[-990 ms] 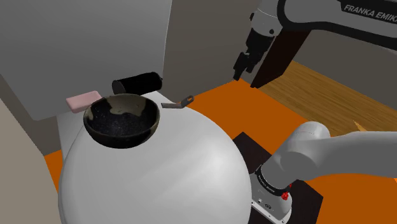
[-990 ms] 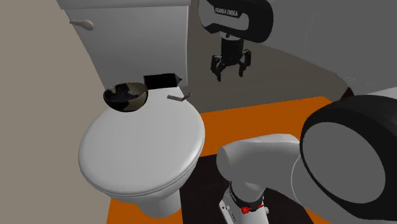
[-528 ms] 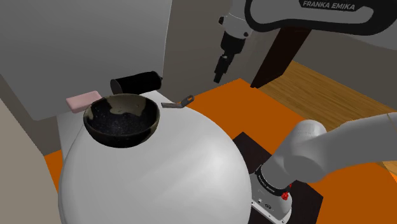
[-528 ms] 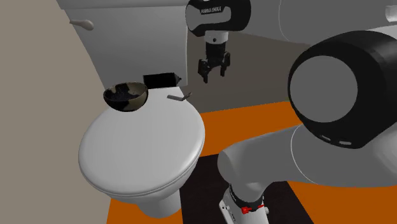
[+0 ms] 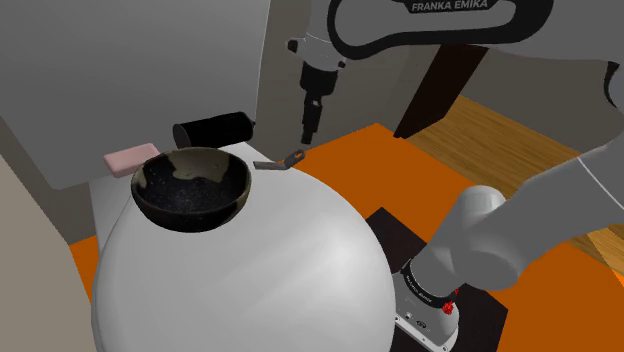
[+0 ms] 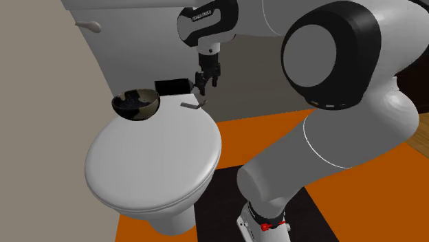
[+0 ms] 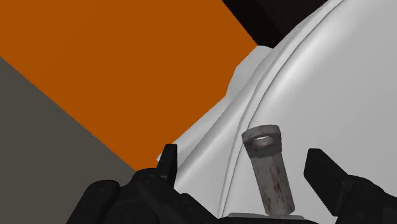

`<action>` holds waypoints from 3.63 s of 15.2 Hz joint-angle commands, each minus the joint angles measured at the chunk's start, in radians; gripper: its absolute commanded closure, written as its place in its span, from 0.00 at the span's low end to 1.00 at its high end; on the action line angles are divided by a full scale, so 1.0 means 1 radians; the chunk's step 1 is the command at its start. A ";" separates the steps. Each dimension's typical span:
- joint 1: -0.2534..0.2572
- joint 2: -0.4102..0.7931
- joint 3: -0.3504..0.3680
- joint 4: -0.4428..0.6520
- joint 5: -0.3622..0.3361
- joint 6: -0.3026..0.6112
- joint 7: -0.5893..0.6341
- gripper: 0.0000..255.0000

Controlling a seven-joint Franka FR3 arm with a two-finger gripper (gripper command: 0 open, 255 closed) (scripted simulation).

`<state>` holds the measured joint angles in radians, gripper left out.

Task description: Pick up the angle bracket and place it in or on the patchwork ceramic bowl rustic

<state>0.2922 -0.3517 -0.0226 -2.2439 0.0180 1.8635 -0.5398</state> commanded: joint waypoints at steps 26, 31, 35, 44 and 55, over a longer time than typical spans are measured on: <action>0.099 0.175 0.037 0.002 0.061 0.131 -0.226 1.00; 0.098 0.173 0.038 -0.001 0.061 0.132 -0.226 1.00; 0.098 0.156 0.038 0.037 0.059 0.077 -0.222 1.00; 0.087 0.210 0.015 0.096 0.007 -0.055 -0.345 0.00; 0.088 0.213 0.016 0.051 0.007 -0.007 -0.345 0.00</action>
<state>0.3797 -0.1383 -0.0068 -2.1932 0.0253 1.8570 -0.8847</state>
